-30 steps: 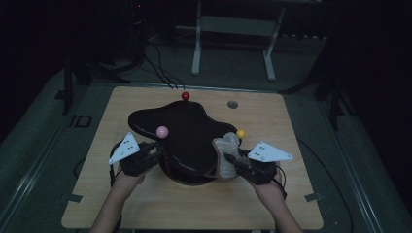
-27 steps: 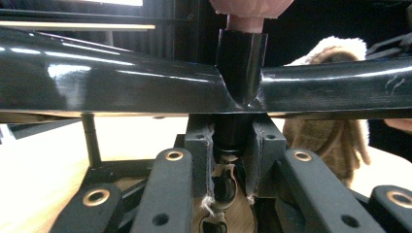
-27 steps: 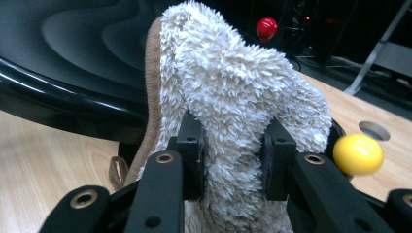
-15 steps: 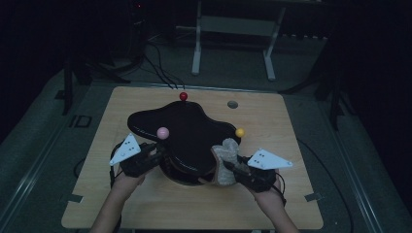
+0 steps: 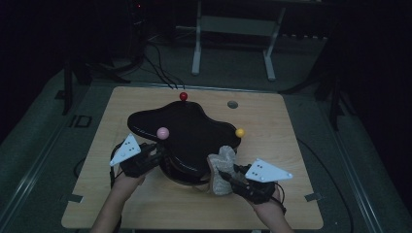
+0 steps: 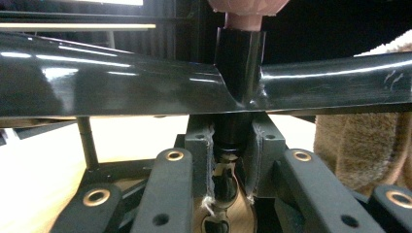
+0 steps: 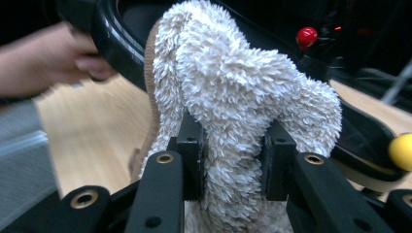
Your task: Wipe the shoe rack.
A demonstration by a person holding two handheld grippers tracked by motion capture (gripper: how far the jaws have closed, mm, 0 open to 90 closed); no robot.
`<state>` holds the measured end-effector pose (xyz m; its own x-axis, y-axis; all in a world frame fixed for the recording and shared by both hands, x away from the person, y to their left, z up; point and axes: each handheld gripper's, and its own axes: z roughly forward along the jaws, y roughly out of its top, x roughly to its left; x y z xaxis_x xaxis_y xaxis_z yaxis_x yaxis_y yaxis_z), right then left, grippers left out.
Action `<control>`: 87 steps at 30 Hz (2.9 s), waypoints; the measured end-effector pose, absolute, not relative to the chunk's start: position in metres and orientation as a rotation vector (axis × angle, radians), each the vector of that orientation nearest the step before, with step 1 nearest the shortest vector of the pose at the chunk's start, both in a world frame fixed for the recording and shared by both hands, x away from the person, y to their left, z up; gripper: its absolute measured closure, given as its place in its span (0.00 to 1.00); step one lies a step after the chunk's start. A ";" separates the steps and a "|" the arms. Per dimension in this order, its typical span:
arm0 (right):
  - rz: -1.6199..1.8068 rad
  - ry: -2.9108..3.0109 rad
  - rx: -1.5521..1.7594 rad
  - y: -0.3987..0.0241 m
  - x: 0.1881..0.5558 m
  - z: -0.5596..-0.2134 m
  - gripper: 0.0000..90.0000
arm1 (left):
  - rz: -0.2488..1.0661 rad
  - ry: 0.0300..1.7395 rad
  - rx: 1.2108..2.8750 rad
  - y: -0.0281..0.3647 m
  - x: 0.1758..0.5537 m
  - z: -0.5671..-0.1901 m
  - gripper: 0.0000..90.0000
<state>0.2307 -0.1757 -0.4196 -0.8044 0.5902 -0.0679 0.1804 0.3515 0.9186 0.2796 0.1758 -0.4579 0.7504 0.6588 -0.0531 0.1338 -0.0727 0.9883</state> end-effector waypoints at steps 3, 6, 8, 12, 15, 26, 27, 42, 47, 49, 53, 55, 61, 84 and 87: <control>1.428 2.258 0.746 -0.177 0.239 -0.431 0.76 | 0.490 0.652 1.611 0.175 0.280 -0.458 0.83; 1.423 2.262 0.726 -0.178 0.236 -0.427 0.76 | 0.487 0.652 1.611 0.176 0.280 -0.458 0.83; 1.516 2.271 0.666 -0.177 0.226 -0.414 0.76 | 0.488 0.650 1.611 0.176 0.280 -0.458 0.83; 1.600 2.274 0.542 -0.165 0.207 -0.396 0.75 | 0.492 0.652 1.609 0.175 0.279 -0.458 0.83; 1.652 2.269 0.451 -0.154 0.197 -0.384 0.75 | 0.494 0.655 1.608 0.175 0.279 -0.458 0.83; 1.618 2.265 0.378 -0.114 0.208 -0.380 0.75 | 0.485 0.652 1.612 0.176 0.279 -0.458 0.83; 1.608 2.241 0.360 -0.112 0.204 -0.383 0.75 | 0.482 0.648 1.614 0.176 0.279 -0.458 0.83; 1.614 2.175 0.489 -0.134 0.222 -0.375 0.74 | 0.476 0.639 1.612 0.174 0.281 -0.459 0.83; 1.587 2.207 0.457 -0.126 0.217 -0.385 0.72 | 0.481 0.632 1.623 0.173 0.280 -0.458 0.83; 1.562 2.200 0.439 -0.126 0.214 -0.385 0.72 | 0.487 0.638 1.623 0.173 0.280 -0.458 0.83; 1.570 2.190 0.495 -0.139 0.223 -0.377 0.72 | 0.474 0.638 1.617 0.174 0.281 -0.459 0.83; 1.577 2.189 0.517 -0.144 0.226 -0.378 0.72 | 0.470 0.635 1.614 0.174 0.281 -0.459 0.83; 1.599 2.221 0.549 -0.153 0.226 -0.392 0.71 | 0.447 0.639 1.602 0.175 0.282 -0.460 0.83; 1.472 2.207 0.696 -0.179 0.240 -0.415 0.74 | 0.440 0.643 1.600 0.175 0.283 -0.460 0.83; 1.485 2.171 0.685 -0.180 0.242 -0.405 0.74 | 0.446 0.642 1.604 0.175 0.282 -0.460 0.83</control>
<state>0.2418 -0.1795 -0.4055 -0.7903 0.6093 -0.0654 0.1601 0.3084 0.9377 0.2824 0.1747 -0.4598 0.7673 0.6363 -0.0797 0.1481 -0.0548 0.9875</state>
